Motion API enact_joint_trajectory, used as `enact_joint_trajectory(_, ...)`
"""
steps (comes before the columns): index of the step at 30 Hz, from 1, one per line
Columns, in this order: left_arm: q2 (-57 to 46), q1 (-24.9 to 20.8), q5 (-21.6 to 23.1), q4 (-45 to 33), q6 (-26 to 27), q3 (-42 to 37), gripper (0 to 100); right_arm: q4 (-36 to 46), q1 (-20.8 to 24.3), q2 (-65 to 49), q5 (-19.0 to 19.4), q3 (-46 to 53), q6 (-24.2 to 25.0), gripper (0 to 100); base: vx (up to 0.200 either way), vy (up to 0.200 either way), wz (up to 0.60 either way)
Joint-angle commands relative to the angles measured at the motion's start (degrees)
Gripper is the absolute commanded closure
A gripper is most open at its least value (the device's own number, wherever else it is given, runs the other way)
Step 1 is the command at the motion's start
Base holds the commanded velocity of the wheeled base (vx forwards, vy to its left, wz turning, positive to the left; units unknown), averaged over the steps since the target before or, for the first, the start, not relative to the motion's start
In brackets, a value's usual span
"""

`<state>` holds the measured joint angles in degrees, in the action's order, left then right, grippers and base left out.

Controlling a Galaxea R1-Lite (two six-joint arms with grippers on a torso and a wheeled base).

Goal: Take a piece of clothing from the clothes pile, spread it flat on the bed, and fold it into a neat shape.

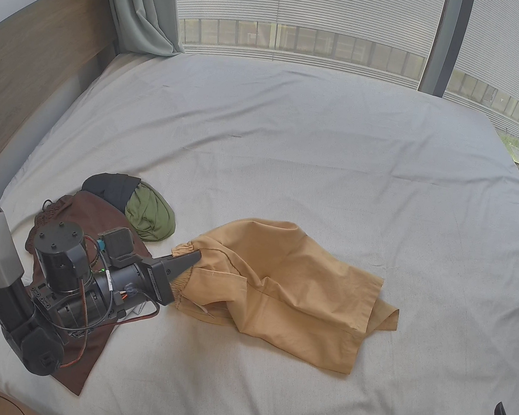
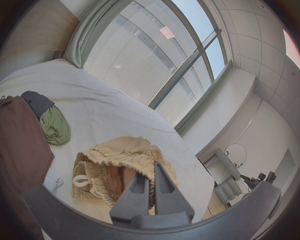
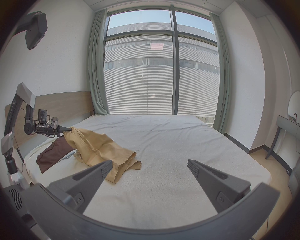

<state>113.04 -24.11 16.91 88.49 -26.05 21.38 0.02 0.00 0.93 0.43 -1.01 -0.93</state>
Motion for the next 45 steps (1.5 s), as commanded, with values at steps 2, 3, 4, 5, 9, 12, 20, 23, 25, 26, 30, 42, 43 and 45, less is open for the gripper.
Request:
enact_joint_trajectory(2,-0.98,-0.14,-0.03,0.01,0.30,-0.55,100,-0.02,0.09,-0.66,0.01,1.01,-0.04,0,0.000,0.000,0.00)
enact_joint_trajectory(3,-1.07,-0.23,0.05,0.01,0.39,-0.82,100,-0.02,0.09,-0.66,0.01,1.01,0.05,0,0.000,0.000,0.00)
enact_joint_trajectory(4,-0.98,-0.32,0.05,0.01,0.39,-0.99,100,-0.02,0.09,-0.66,0.01,1.01,-0.04,0,0.000,0.000,0.00)
enact_joint_trajectory(5,-0.81,-0.32,0.05,0.01,0.39,-1.08,100,-0.02,0.09,-0.75,0.01,1.01,-0.04,0,0.000,0.000,0.00)
enact_joint_trajectory(9,-0.72,-0.32,0.14,0.01,0.30,-1.61,100,-0.02,0.09,-0.75,0.01,1.01,-0.04,0,0.000,0.000,0.00)
enact_joint_trajectory(12,-1.16,-0.06,0.05,0.01,0.30,-1.61,100,-0.02,0.00,-0.75,0.01,1.01,0.14,0,0.000,0.000,0.00)
enact_joint_trajectory(20,-2.74,-0.50,-0.12,0.01,0.48,-1.69,100,0.15,0.00,-0.75,0.01,1.01,0.22,0,0.000,0.000,0.00)
enact_joint_trajectory(23,-3.00,-0.85,-0.30,0.01,0.48,-1.69,100,0.06,0.09,-0.75,0.01,1.01,0.22,0,0.000,0.000,0.00)
enact_joint_trajectory(25,-3.18,-0.94,-0.30,0.01,0.48,-1.61,100,-0.02,0.00,-0.75,0.01,1.01,0.22,0,0.000,0.000,0.00)
enact_joint_trajectory(26,-3.18,-1.02,-0.38,0.01,0.48,-1.61,100,-0.02,0.00,-0.75,0.01,1.01,0.22,0,0.000,0.000,0.00)
enact_joint_trajectory(30,-4.32,-1.46,-0.47,0.01,0.56,-1.52,100,-2.57,0.00,-0.93,0.19,0.57,-0.48,0,0.000,0.000,0.00)
enact_joint_trajectory(42,-4.50,-3.22,-0.82,0.01,0.91,-1.61,100,-8.73,3.52,13.75,0.10,-7.43,0.22,0,0.000,0.000,0.00)
enact_joint_trajectory(43,-4.50,-3.13,-0.74,0.01,0.91,-1.52,100,-8.81,3.96,14.54,0.19,-7.69,0.93,0,0.000,0.000,0.00)
enact_joint_trajectory(45,-4.41,-3.13,-0.74,0.01,0.83,-1.26,100,-8.81,5.36,16.92,0.89,-9.01,3.91,0,0.000,0.000,0.00)
